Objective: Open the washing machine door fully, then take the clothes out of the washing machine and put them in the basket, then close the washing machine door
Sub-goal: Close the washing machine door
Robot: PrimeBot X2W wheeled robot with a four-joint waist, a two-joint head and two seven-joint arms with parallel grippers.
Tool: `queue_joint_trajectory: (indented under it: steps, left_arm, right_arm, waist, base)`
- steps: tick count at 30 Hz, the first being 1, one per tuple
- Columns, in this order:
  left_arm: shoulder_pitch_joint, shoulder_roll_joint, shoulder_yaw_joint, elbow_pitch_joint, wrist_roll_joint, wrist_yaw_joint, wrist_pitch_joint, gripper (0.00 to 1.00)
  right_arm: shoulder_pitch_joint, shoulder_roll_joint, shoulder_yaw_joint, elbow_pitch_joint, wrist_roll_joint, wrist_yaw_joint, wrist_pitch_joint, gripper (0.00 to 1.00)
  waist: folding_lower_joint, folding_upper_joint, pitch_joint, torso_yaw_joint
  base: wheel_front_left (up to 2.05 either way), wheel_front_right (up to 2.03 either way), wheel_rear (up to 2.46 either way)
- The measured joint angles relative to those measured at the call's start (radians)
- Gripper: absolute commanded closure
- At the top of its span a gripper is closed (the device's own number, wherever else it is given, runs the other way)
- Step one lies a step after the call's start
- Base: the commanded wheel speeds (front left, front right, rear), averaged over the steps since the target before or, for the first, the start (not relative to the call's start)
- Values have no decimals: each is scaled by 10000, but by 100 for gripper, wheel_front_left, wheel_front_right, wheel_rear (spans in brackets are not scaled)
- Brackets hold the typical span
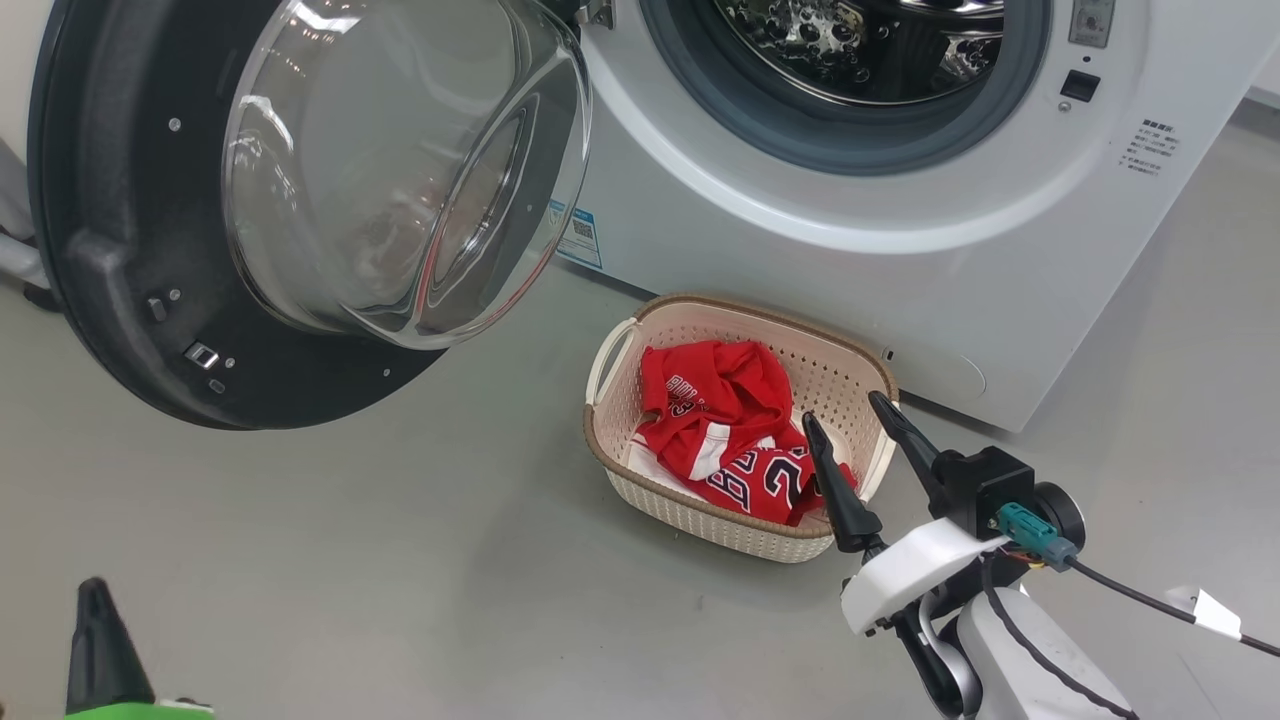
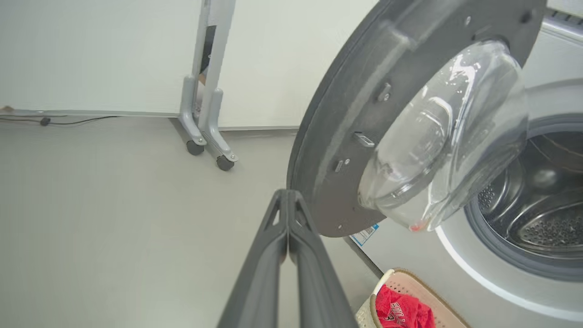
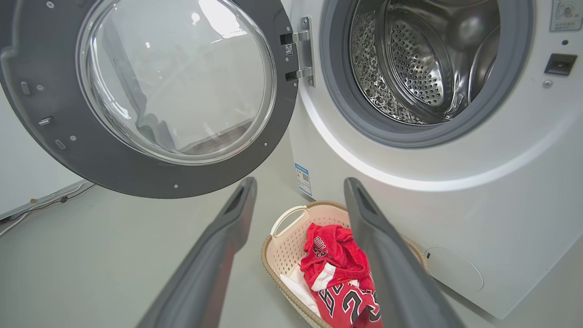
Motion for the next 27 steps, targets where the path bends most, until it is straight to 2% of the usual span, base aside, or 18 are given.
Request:
queue_joint_trajectory:
  steps: [6, 15, 20, 27]
  left_arm:
    - [-50, -44, 109, 755, -4232, -242, -10, 100]
    - [-315, -71, -73, 1156, -8167, -360, 69, 100]
    - [-833, -96, 274, 1043, -9248, -360, 506, 100]
    - [-1529, -52, 1208, 903, -9695, -360, 982, 100]
  right_arm:
    - [-128, -4, -13, 40, 58, 0, 0, 0]
    - [-132, -6, -31, 65, 146, -2, 0, 0]
    - [-132, -6, -42, 79, 159, -13, 0, 0]
    - [-132, -6, -102, 88, 159, -15, 0, 0]
  waist:
    - [0, 0, 11, -3]
    - [0, 0, 13, -34]
    - [0, 0, 30, -48]
    - [0, 0, 46, -64]
  base:
    - [0, 0, 0]
    - [0, 0, 0]
    - [0, 0, 0]
    - [0, 0, 0]
